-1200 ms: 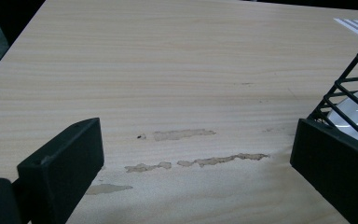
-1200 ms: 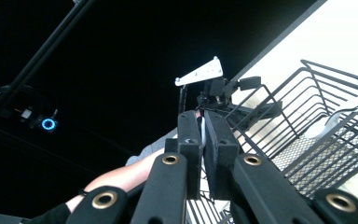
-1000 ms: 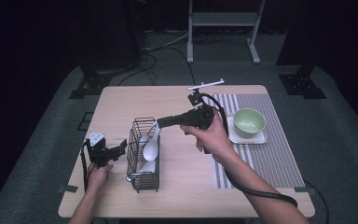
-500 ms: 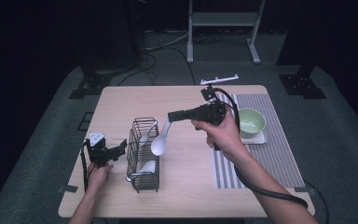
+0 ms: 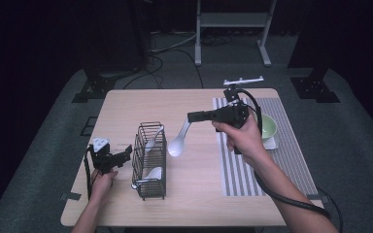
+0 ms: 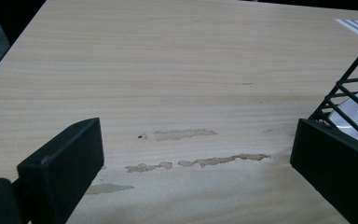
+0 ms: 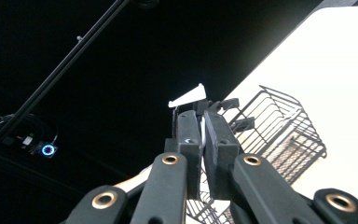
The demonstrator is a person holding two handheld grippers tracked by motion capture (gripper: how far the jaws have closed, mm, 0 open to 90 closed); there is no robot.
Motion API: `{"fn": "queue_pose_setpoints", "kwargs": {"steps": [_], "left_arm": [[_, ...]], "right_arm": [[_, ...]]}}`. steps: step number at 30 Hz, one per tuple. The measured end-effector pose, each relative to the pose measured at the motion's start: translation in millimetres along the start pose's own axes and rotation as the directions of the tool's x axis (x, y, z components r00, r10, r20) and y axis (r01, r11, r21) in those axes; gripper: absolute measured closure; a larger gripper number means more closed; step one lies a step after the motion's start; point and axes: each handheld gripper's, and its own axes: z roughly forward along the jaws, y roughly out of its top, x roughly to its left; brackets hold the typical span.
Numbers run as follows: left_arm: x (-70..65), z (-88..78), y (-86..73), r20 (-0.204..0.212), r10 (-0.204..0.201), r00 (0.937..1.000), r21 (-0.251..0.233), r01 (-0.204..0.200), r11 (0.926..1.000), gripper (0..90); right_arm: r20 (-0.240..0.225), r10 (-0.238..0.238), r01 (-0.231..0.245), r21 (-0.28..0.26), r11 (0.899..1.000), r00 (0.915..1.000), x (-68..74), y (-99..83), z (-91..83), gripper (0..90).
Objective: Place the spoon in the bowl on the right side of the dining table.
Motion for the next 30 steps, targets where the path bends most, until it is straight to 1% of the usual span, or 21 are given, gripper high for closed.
{"fn": "queue_pose_setpoints", "kwargs": {"steps": [2, 7, 15, 17, 21, 27, 30], "left_arm": [[0.0, 0.0, 0.0, 0.000, -0.001, 1.0000, 0.000, 0.001, 1.0000, 1.6], [0.3, 0.0, 0.0, -0.001, -0.005, 1.0000, -0.001, 0.005, 1.0000, 1.6], [0.1, 0.0, 0.0, -0.003, -0.004, 1.0000, 0.000, 0.004, 1.0000, 1.6], [0.0, -0.1, 0.0, -0.004, -0.002, 1.0000, 0.000, 0.002, 1.0000, 1.6], [0.1, 0.0, 0.0, -0.004, -0.004, 1.0000, 0.001, 0.004, 1.0000, 1.6], [0.0, -0.1, 0.1, -0.005, -0.001, 1.0000, 0.003, 0.001, 1.0000, 1.6], [-0.3, -0.1, 0.0, -0.006, 0.002, 1.0000, 0.002, -0.002, 1.0000, 1.6]], "right_arm": [[0.002, 0.001, 0.000, -0.003, 1.000, 1.0000, -0.9, -0.2, -1.5, 86.0], [0.016, 0.020, -0.019, -0.025, 1.000, 0.9997, -7.5, -2.0, -11.8, 86.1], [0.032, 0.035, -0.033, -0.046, 0.998, 0.9989, -14.4, -6.1, -24.6, 86.1], [0.046, 0.039, -0.037, -0.052, 0.998, 0.9982, -17.0, -7.9, -29.7, 86.1], [0.051, 0.046, -0.043, -0.059, 0.997, 0.9976, -20.4, -10.2, -34.3, 86.1], [0.064, 0.071, -0.066, -0.083, 0.994, 0.9954, -29.2, -15.3, -46.6, 86.1], [0.073, 0.074, -0.068, -0.087, 0.994, 0.9946, -30.9, -16.7, -49.5, 86.1]]}}
